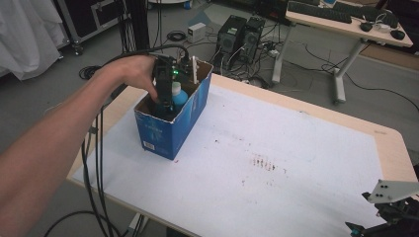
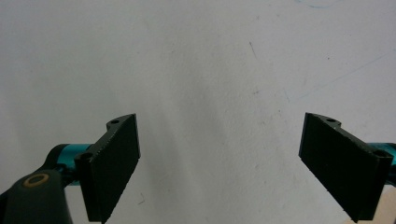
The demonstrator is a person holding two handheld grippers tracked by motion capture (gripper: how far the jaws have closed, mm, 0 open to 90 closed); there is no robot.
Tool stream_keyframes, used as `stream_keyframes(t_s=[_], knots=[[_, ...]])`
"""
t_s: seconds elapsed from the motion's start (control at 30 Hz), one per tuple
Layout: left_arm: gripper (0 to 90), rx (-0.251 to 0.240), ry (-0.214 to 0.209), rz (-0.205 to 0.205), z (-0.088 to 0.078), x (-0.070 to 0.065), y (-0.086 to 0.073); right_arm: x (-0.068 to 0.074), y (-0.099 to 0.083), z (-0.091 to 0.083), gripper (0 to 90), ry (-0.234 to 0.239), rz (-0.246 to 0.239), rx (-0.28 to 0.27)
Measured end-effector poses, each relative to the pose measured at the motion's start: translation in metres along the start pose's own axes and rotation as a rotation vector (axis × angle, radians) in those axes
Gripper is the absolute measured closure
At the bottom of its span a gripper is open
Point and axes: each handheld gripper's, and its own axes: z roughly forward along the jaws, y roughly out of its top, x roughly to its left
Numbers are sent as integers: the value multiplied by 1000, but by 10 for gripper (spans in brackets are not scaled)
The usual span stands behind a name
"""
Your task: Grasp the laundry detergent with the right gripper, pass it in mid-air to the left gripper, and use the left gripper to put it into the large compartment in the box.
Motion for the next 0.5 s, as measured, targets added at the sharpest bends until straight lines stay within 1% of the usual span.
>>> stream_keyframes(t_s=[0.07,0.33,0.37,0.43,0.47,0.5], knots=[[373,2,1,1,0,0,0,0,1,0,120,-12,-8,-3],[373,2,1,1,0,0,-2,0,0,0,120,-9,0,-2],[372,2,2,0,0,0,-2,0,0,-1,120,-8,-5,-3],[371,5,7,6,0,0,-2,0,-1,-1,120,-6,-1,-4],[371,15,21,21,1,-2,-1,0,-2,-1,120,-9,0,-7],[363,10,19,18,1,-2,-1,0,-2,-1,120,-11,-2,-7]])
